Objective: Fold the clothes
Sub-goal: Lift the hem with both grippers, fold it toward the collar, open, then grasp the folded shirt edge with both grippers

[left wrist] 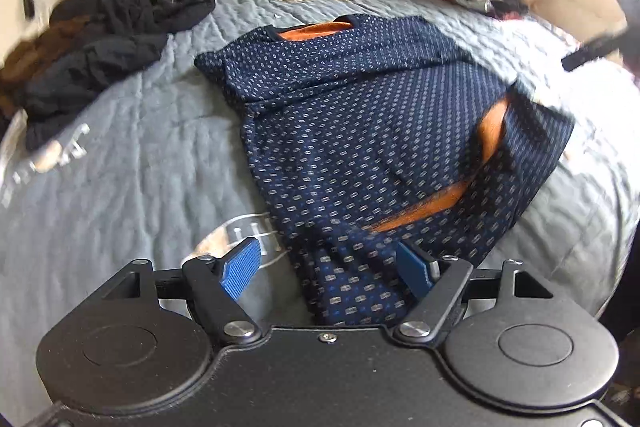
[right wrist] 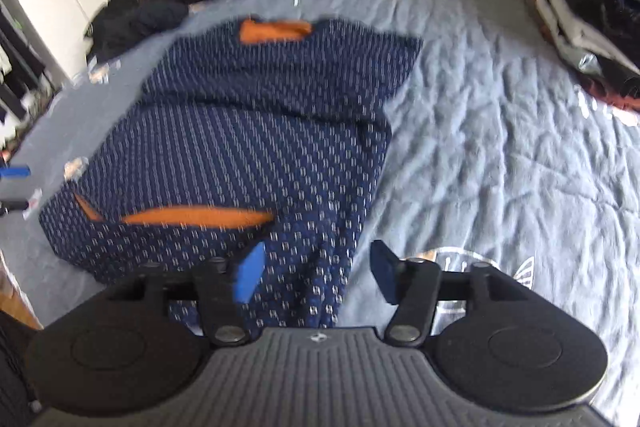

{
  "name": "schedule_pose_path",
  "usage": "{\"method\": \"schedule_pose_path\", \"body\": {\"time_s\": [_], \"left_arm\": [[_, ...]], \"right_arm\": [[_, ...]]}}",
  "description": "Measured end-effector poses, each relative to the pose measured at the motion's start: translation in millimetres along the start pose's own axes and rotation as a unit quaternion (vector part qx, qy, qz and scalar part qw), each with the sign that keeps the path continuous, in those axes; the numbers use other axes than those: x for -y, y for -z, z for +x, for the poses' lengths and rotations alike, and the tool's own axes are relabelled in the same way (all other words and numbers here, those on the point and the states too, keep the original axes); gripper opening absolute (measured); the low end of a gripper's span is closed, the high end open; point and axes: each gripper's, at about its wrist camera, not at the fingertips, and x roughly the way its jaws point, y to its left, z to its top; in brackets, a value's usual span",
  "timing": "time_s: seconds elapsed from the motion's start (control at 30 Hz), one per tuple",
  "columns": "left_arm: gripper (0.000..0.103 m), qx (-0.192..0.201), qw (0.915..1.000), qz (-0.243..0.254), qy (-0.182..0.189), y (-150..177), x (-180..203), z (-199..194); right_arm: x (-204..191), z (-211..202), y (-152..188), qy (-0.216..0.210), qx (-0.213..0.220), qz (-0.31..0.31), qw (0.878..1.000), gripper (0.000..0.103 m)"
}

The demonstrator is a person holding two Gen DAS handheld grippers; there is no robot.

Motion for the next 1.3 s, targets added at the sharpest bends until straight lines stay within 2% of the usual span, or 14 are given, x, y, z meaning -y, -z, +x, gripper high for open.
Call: {"method": "schedule_pose_path", "body": {"time_s": [0.13,0.23,0.27,0.37,0.43,0.57,0.63,0.7,0.8,0.9,1.13,1.3], "left_arm": [[0.074,0.016,0.9987,-0.046,-0.010,-6,6,10],[0.074,0.035,0.9953,-0.090,0.007,-7,11,16],[0.074,0.032,0.9957,-0.086,0.008,-7,14,16],[0.074,0.008,0.9996,-0.013,-0.024,-4,35,16],[0.074,-0.005,0.9997,-0.016,-0.016,-3,39,17],[0.074,0.030,0.9979,-0.058,-0.003,-6,35,17],[0.074,0.033,0.9971,-0.069,-0.001,-7,35,21],[0.074,0.018,0.9986,-0.049,-0.010,-14,39,26],[0.076,0.026,0.9990,-0.031,-0.017,-23,45,25],[0.081,0.043,0.9984,-0.032,-0.019,-29,43,25],[0.081,0.028,0.9985,-0.038,-0.029,-32,34,32],[0.081,0.032,0.9977,-0.041,-0.043,-26,29,25]], "right_arm": [[-18,9,10,-0.002,0.047,0.019,0.999,0.070],[-34,22,19,-0.013,0.062,0.012,0.998,0.072],[-41,28,20,-0.010,0.050,-0.002,0.999,0.072],[-57,36,21,0.023,0.021,-0.070,0.997,0.072],[-58,35,26,0.032,0.021,-0.077,0.996,0.072],[-52,33,28,0.014,0.018,-0.064,0.998,0.073],[-53,35,22,0.014,0.014,-0.070,0.997,0.073],[-55,35,14,0.005,0.013,-0.074,0.997,0.073],[-59,38,-1,0.004,0.012,-0.068,0.998,0.073],[-66,34,-4,-0.004,0.034,-0.066,0.997,0.073],[-82,42,0,0.004,0.015,-0.121,0.993,0.076],[-75,48,-3,0.002,0.021,-0.100,0.995,0.077]]}}
